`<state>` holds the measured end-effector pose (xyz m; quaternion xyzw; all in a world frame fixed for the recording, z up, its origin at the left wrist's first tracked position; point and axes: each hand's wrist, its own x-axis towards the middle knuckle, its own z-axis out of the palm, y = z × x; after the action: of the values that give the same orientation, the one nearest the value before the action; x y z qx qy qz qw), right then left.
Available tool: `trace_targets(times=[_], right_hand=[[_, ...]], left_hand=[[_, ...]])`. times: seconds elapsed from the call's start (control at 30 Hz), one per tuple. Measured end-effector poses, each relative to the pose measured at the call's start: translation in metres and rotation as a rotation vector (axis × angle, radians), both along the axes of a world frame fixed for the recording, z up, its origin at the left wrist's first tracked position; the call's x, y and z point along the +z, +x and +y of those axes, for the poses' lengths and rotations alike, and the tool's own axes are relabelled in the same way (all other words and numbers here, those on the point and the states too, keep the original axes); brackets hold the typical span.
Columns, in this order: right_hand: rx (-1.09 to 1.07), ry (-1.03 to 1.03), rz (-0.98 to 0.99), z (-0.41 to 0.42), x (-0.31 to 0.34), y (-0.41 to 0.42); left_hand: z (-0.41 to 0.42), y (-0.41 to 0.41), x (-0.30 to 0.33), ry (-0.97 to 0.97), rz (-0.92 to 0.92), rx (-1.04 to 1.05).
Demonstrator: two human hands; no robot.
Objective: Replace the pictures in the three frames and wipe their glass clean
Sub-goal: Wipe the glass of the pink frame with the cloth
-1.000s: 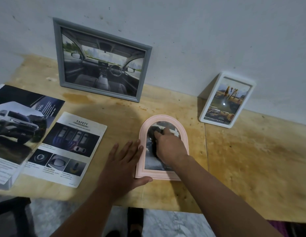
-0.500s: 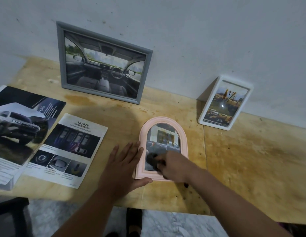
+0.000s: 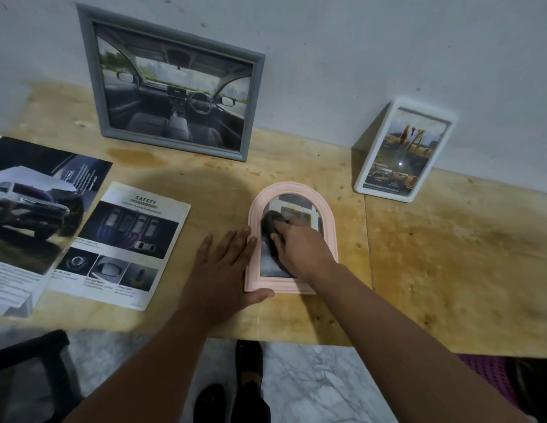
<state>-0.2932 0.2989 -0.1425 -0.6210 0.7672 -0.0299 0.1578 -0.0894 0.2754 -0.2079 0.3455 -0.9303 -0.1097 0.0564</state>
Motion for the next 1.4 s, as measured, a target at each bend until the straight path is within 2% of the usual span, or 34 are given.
trace_targets(times=[0.2, 0.3, 0.37, 0.43, 0.5, 0.57, 0.7, 1.03, 1.13, 1.2, 1.3, 1.4], right_hand=[[0.038, 0.112, -0.125, 0.058, 0.015, 0.017], [0.075, 0.245, -0.237, 0.047, 0.030, 0.004], [0.000, 0.242, -0.334, 0.025, 0.043, -0.013], [-0.128, 0.075, -0.283, -0.003, 0.043, -0.034], [-0.194, -0.065, -0.145, -0.023, 0.031, -0.047], [-0.185, -0.059, -0.062, -0.028, 0.012, -0.045], [-0.142, -0.078, -0.076, -0.015, -0.008, -0.030], [0.055, 0.098, -0.189, 0.072, 0.015, -0.003], [0.071, 0.170, -0.253, 0.072, 0.029, -0.013], [0.000, 0.076, -0.309, 0.053, 0.037, -0.028], [-0.152, -0.150, -0.243, 0.011, 0.033, -0.053], [-0.175, -0.107, -0.169, -0.015, 0.013, -0.057]], left_hand=[[0.000, -0.001, -0.001, -0.014, 0.005, -0.007], [0.000, 0.000, -0.001, -0.013, -0.003, 0.001], [0.000, -0.001, 0.001, -0.010, -0.012, 0.007], [-0.001, -0.002, 0.001, 0.002, -0.017, 0.009], [-0.002, -0.001, 0.002, 0.005, -0.044, 0.007], [-0.001, 0.000, 0.002, 0.002, -0.056, 0.000], [-0.001, 0.000, 0.003, 0.002, -0.045, -0.006], [0.001, 0.000, 0.004, 0.017, -0.049, -0.002], [0.002, 0.001, 0.004, 0.020, -0.056, 0.000], [0.002, 0.000, 0.005, 0.021, -0.053, 0.002], [0.002, -0.002, 0.006, 0.022, -0.050, 0.001], [0.003, -0.001, 0.005, 0.013, -0.042, -0.003]])
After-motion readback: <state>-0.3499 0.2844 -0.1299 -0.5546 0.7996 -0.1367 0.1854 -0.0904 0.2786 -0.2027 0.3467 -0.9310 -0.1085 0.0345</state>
